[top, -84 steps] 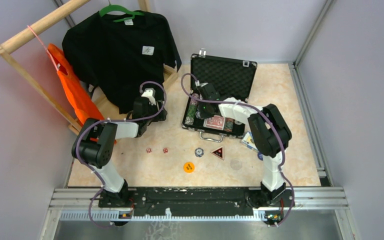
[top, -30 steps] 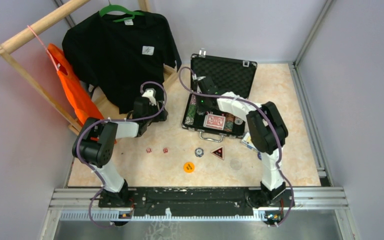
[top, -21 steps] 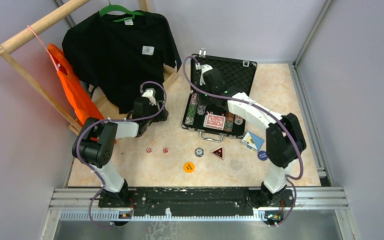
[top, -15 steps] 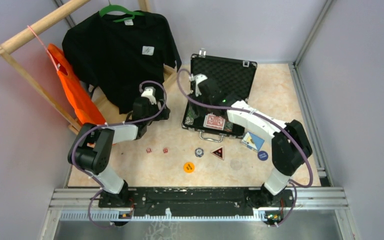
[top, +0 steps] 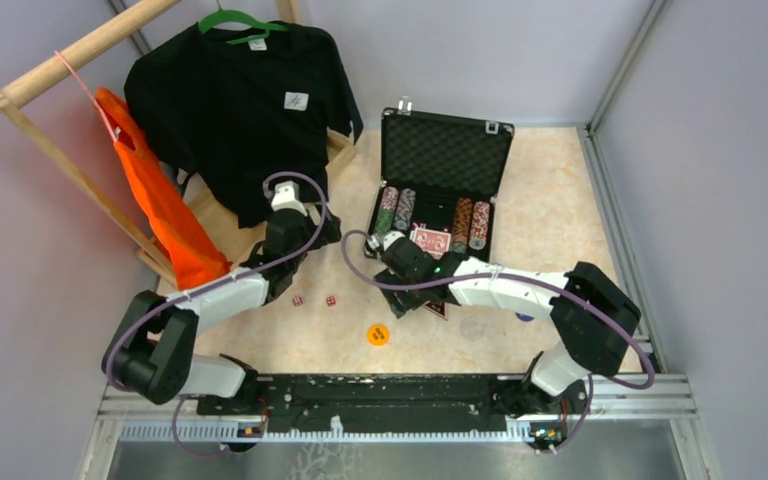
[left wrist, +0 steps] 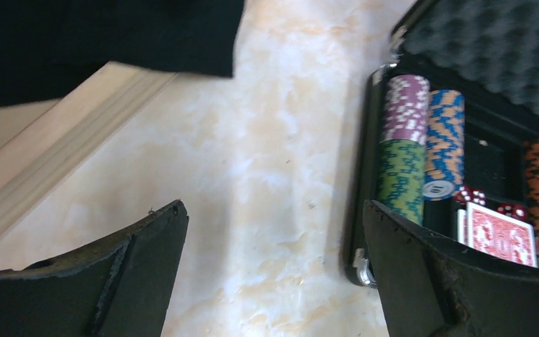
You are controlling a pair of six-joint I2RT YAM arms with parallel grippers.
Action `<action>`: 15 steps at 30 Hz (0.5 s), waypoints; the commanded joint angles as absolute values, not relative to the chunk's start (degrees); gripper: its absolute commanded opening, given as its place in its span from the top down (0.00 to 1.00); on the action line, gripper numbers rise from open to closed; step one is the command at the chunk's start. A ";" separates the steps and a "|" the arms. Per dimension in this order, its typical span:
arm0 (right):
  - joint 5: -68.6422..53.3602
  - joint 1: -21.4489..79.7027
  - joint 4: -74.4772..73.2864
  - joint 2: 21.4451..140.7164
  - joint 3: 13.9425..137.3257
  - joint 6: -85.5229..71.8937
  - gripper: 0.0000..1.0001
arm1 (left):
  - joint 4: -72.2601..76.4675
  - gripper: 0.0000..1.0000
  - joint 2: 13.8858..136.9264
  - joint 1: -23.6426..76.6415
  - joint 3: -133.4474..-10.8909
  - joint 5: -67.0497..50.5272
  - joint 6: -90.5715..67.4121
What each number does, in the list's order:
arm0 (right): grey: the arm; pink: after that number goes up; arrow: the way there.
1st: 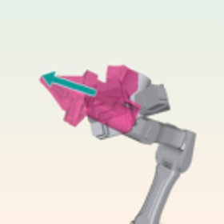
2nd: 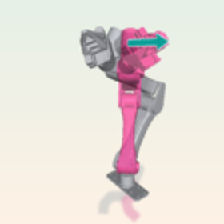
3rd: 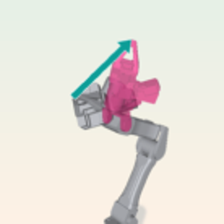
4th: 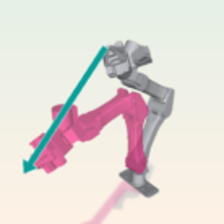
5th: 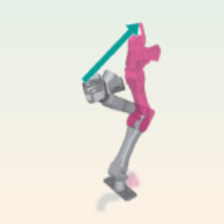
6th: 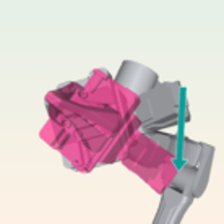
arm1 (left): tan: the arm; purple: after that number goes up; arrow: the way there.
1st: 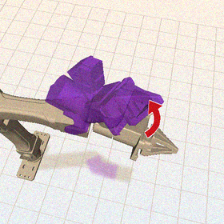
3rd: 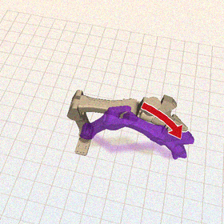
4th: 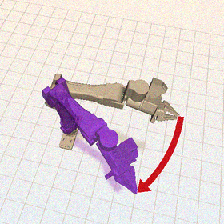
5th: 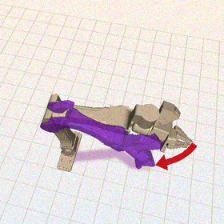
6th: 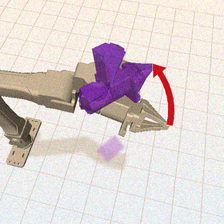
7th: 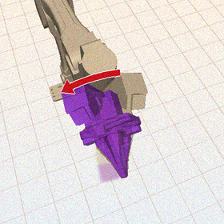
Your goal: Pack up texas hold em set
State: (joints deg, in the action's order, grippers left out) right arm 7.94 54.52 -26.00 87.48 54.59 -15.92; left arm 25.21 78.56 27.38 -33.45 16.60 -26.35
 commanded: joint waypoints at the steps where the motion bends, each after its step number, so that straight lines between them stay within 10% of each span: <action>1: 10.61 57.06 -20.71 85.44 51.76 -20.24 0.36 | 16.05 0.01 75.33 27.34 -32.69 22.96 -31.32; 15: 13.18 57.48 -18.71 91.67 56.07 -20.27 0.37 | 19.69 0.01 77.58 27.23 -30.60 14.05 -33.31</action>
State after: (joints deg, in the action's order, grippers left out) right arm 10.94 56.99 -21.02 89.43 51.92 -19.77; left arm 19.05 76.53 27.33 -28.95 18.15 -32.23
